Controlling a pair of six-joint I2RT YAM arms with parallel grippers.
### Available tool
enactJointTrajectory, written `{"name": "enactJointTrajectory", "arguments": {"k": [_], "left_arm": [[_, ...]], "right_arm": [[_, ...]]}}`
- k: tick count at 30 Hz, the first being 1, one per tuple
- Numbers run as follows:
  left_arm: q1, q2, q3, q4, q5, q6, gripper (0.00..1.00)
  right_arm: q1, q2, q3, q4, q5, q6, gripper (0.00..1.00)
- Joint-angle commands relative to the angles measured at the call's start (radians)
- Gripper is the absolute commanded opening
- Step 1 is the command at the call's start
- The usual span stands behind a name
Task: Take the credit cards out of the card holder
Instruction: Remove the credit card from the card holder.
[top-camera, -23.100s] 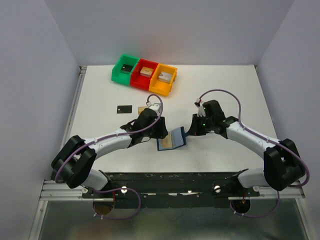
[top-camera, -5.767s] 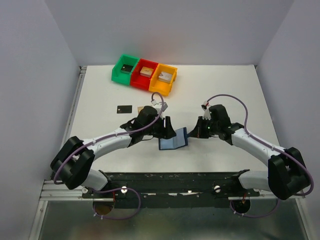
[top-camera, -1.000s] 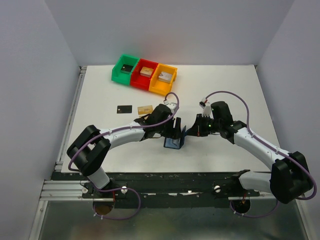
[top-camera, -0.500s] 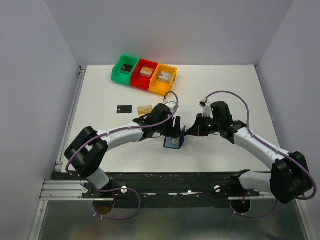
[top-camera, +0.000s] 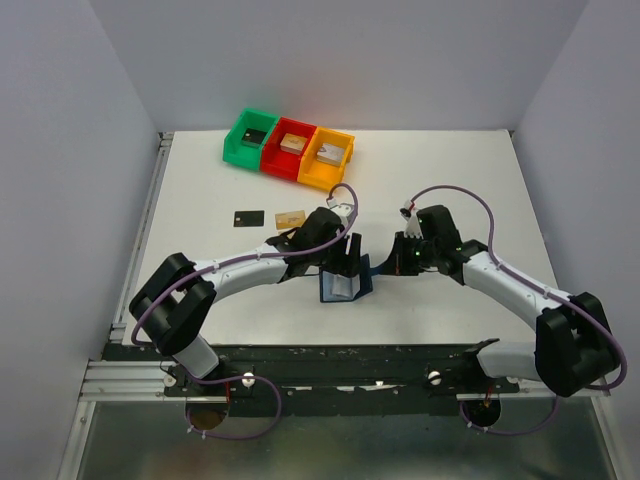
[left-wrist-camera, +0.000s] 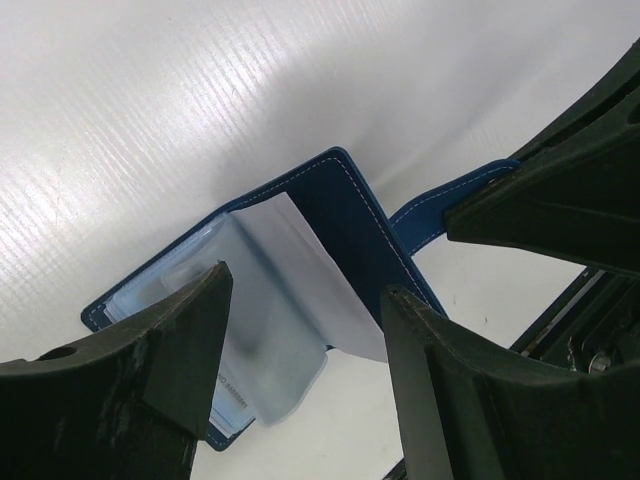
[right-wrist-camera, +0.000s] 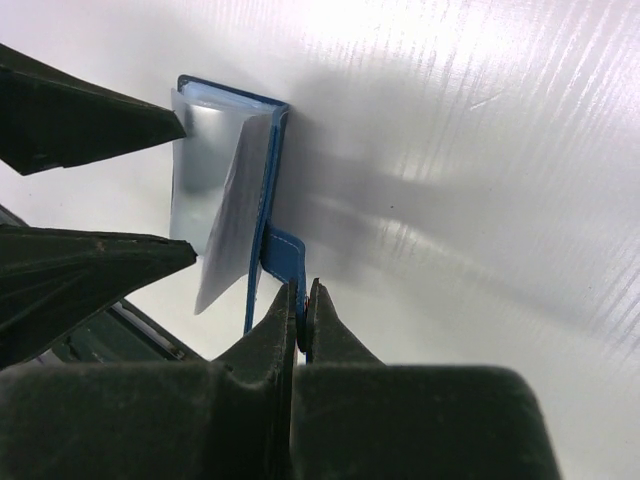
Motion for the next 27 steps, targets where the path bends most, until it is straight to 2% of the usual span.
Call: {"name": "enactJointTrajectory", "arguments": {"k": [1, 7, 19, 27], "left_arm": [[-0.007, 0.02, 0.02, -0.031, -0.009, 0.02, 0.72], [-0.005, -0.004, 0.003, -0.025, -0.028, 0.017, 0.72], [0.03, -0.231, -0.172, 0.047, -0.12, -0.041, 0.74], [0.035, -0.143, -0.154, 0.049, -0.049, -0.05, 0.74]], "right_arm": [[-0.001, 0.01, -0.003, -0.027, 0.047, 0.005, 0.0], [-0.001, 0.033, -0.003, -0.035, 0.071, 0.006, 0.0], [-0.002, 0.082, -0.021, -0.046, 0.116, 0.035, 0.0], [-0.002, 0.105, -0.037, -0.021, 0.108, 0.043, 0.0]]}}
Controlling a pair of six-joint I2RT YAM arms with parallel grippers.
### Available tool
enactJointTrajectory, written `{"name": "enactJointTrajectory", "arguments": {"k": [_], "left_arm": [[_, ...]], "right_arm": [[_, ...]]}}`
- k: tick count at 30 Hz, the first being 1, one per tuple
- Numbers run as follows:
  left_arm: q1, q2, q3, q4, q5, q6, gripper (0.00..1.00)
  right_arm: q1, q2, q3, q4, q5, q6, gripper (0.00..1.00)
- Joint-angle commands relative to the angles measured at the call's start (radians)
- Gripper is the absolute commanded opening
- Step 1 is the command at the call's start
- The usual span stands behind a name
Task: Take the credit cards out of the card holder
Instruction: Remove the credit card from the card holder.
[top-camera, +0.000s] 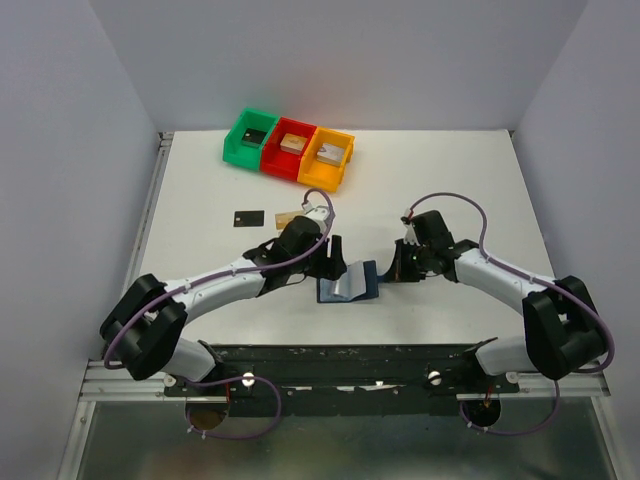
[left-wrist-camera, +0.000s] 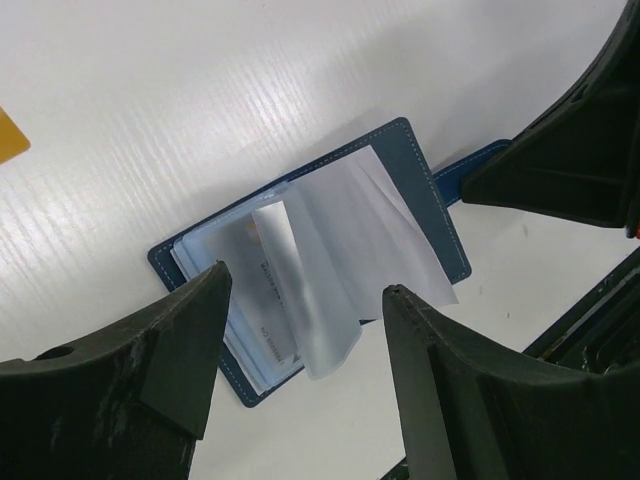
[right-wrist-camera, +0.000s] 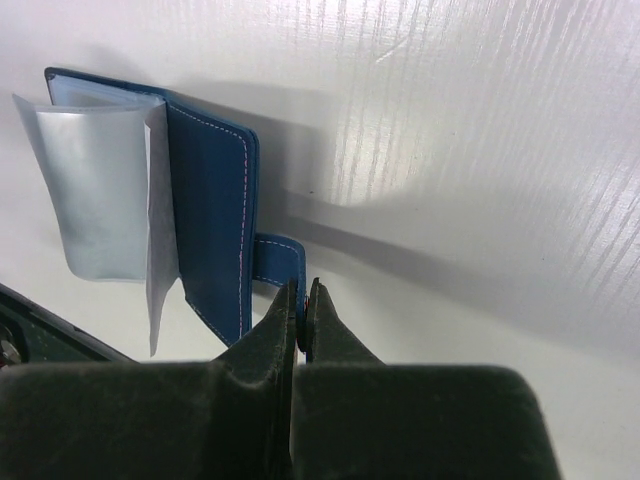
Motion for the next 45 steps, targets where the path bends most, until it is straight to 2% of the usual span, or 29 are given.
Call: {"name": "enactJointTrajectory", "arguments": {"k": [1, 17, 19, 21, 23, 25, 28, 33, 38, 42, 45], "left_arm": [[0.004, 0.074, 0.023, 0.018, 0.046, -0.011, 0.74], [-0.036, 0.244, 0.157, 0.065, 0.265, 0.042, 0.72], [-0.05, 0.272, 0.191, 0.053, 0.285, 0.058, 0.72], [-0.057, 0.296, 0.22, 0.047, 0.297, 0.065, 0.71], [-0.063, 0.321, 0.247, 0.041, 0.308, 0.072, 0.71], [-0.071, 0.336, 0.275, 0.035, 0.316, 0.076, 0.71], [-0.077, 0.353, 0.306, 0.028, 0.323, 0.079, 0.71], [-0.074, 0.283, 0.266, 0.051, 0.287, 0.078, 0.71], [-0.027, 0.099, 0.107, 0.123, 0.19, 0.026, 0.71], [0.032, -0.055, -0.038, 0.162, 0.124, -0.029, 0.71], [0.061, -0.148, -0.124, 0.145, 0.029, -0.068, 0.7]], "right_arm": [[-0.002, 0.016, -0.022, 0.007, 0.016, 0.014, 0.0], [-0.004, 0.006, -0.026, 0.01, 0.022, 0.022, 0.02], [-0.002, -0.012, -0.026, -0.001, 0.033, 0.029, 0.14], [-0.002, -0.038, -0.022, -0.014, 0.05, 0.034, 0.3], [-0.002, -0.069, -0.016, -0.039, 0.073, 0.036, 0.43], [-0.004, -0.104, -0.008, -0.065, 0.1, 0.039, 0.5], [-0.002, -0.15, 0.001, -0.097, 0.137, 0.042, 0.54], [-0.002, -0.23, 0.004, -0.11, 0.137, 0.049, 0.53], [-0.001, -0.3, -0.031, 0.016, -0.031, 0.049, 0.33], [0.013, -0.278, -0.02, 0.079, -0.145, 0.056, 0.27], [0.074, -0.248, 0.013, 0.084, -0.144, 0.049, 0.25]]}}
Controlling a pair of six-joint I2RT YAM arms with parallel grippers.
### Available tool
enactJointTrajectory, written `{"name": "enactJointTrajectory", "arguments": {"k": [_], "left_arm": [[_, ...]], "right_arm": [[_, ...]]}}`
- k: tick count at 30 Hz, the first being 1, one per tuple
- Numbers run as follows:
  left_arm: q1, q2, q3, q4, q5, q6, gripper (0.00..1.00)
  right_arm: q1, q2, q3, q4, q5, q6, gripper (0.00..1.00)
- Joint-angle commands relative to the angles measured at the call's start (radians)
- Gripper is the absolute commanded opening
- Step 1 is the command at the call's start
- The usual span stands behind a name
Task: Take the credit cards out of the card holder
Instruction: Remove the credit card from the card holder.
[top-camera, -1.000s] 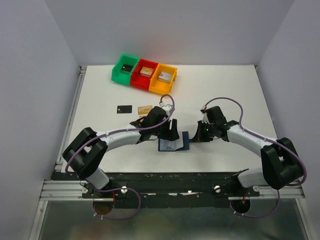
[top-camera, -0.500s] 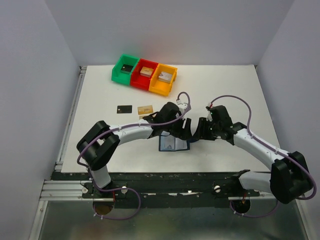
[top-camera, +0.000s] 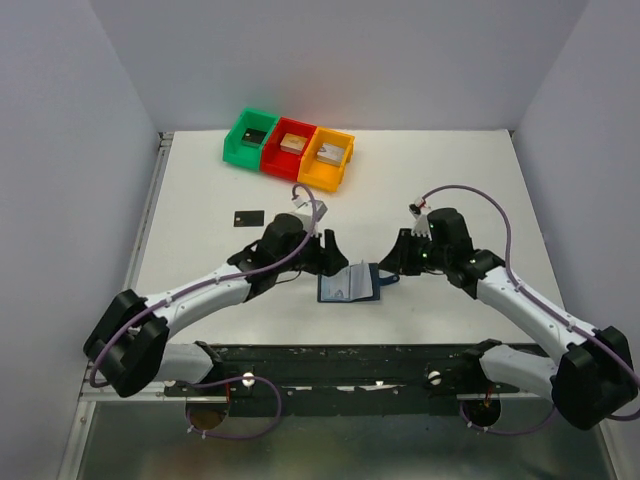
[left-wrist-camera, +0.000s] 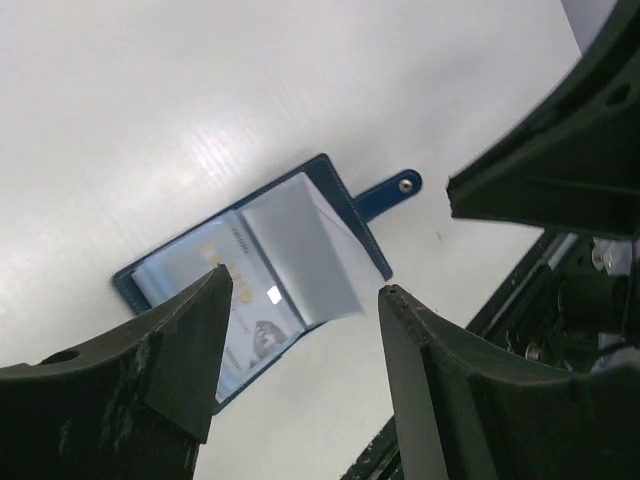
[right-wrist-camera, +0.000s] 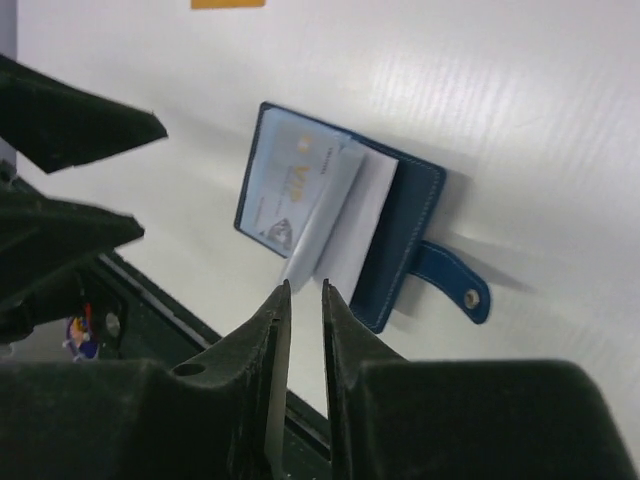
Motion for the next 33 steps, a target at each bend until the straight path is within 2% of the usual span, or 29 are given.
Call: {"name": "enactJointTrajectory", "arguments": {"k": [1, 4, 7, 11, 15, 23, 33], "left_arm": [[0.044, -0.132, -0.119, 0.011, -0.187, -0.083, 0.7], [0.064, -0.175, -0.179, 0.008, -0.229, -0.12, 0.65], [0.076, -0.149, -0.187, 0.002, -0.212, -0.143, 0.53], [0.081, -0.083, -0.18, 0.012, -0.183, -0.162, 0.38], [0.081, -0.02, -0.154, 0.02, -0.152, -0.157, 0.31], [0.081, 0.081, -0.103, 0.034, -0.141, -0.15, 0.29], [0.081, 0.156, -0.074, 0.024, -0.141, -0.143, 0.28]], "right_arm": [[0.086, 0.047, 0.046, 0.053, -0.081, 0.001, 0.25], [0.172, 0.11, 0.109, 0.068, -0.074, 0.012, 0.25], [0.226, 0.202, 0.173, 0.087, -0.085, 0.026, 0.23], [0.24, 0.326, 0.224, 0.107, -0.104, 0.041, 0.24], [0.238, 0.449, 0.247, 0.099, -0.096, 0.052, 0.25], [0.203, 0.506, 0.158, 0.142, -0.039, 0.087, 0.25], [0.155, 0.512, 0.088, 0.206, -0.062, 0.106, 0.34]]}}
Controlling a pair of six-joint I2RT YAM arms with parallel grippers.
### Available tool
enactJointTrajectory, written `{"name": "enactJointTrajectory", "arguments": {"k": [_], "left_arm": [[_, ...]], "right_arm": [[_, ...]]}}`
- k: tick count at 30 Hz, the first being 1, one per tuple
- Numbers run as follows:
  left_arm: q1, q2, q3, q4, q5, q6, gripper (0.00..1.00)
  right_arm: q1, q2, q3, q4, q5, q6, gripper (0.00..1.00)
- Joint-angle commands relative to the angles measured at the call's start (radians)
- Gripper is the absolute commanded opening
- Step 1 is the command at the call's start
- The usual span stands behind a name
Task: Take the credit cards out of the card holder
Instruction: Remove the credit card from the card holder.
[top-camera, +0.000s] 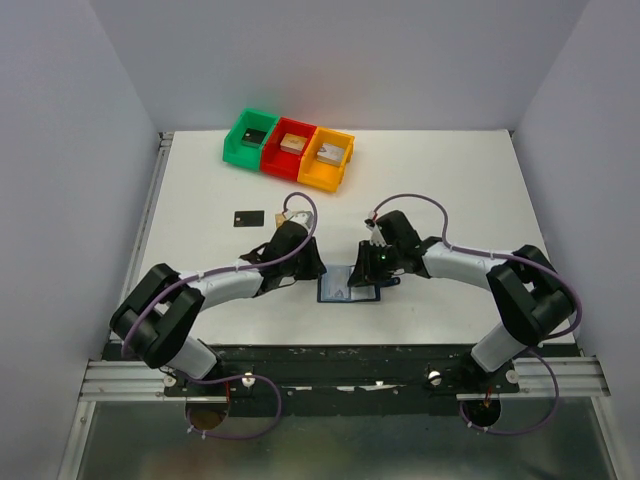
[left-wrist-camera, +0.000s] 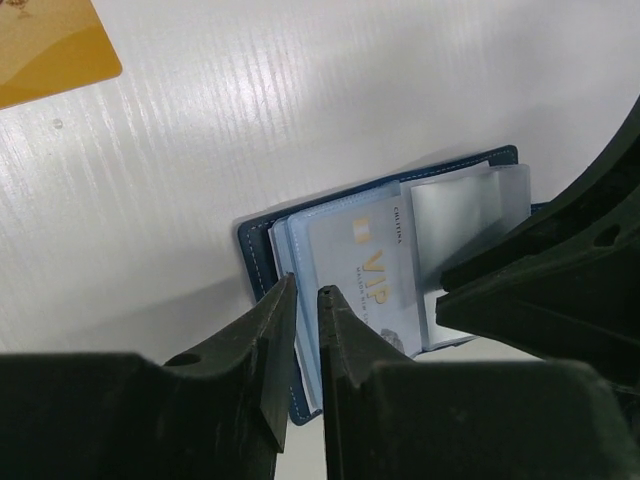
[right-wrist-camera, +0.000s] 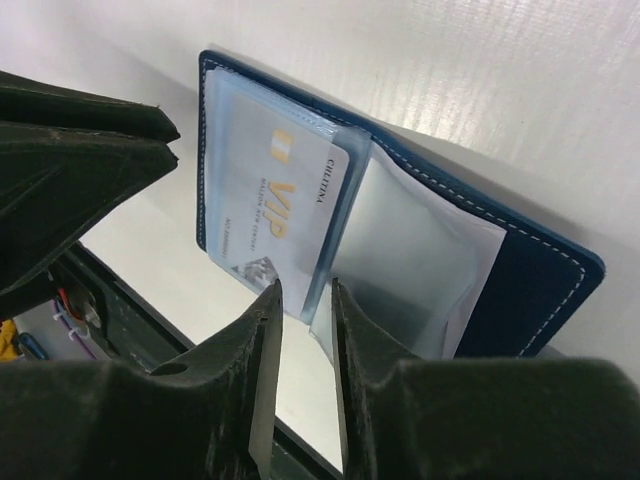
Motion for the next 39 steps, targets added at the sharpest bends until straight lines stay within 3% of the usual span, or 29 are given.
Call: {"name": "enactJointTrajectory", "arguments": {"k": [1, 9, 26, 39], "left_arm": [[0.005, 0.027, 0.016, 0.011, 0.018, 0.002, 0.28], [0.004, 0.053, 0.015, 0.017, 0.029, -0.003, 0.27], [-0.01, 0.075, 0.007, 0.006, 0.018, 0.0, 0.24], [-0.019, 0.095, 0.012, 0.006, 0.018, 0.0, 0.2]], "right_arm": [[-0.017, 0.003, -0.04, 0.079, -0.009, 0.026, 0.35], [-0.04, 0.031, -0.099, 0.255, -0.094, 0.106, 0.37], [-0.068, 0.078, -0.137, 0.327, -0.128, 0.149, 0.34], [-0.103, 0.118, -0.22, 0.55, -0.227, 0.244, 0.31]]}}
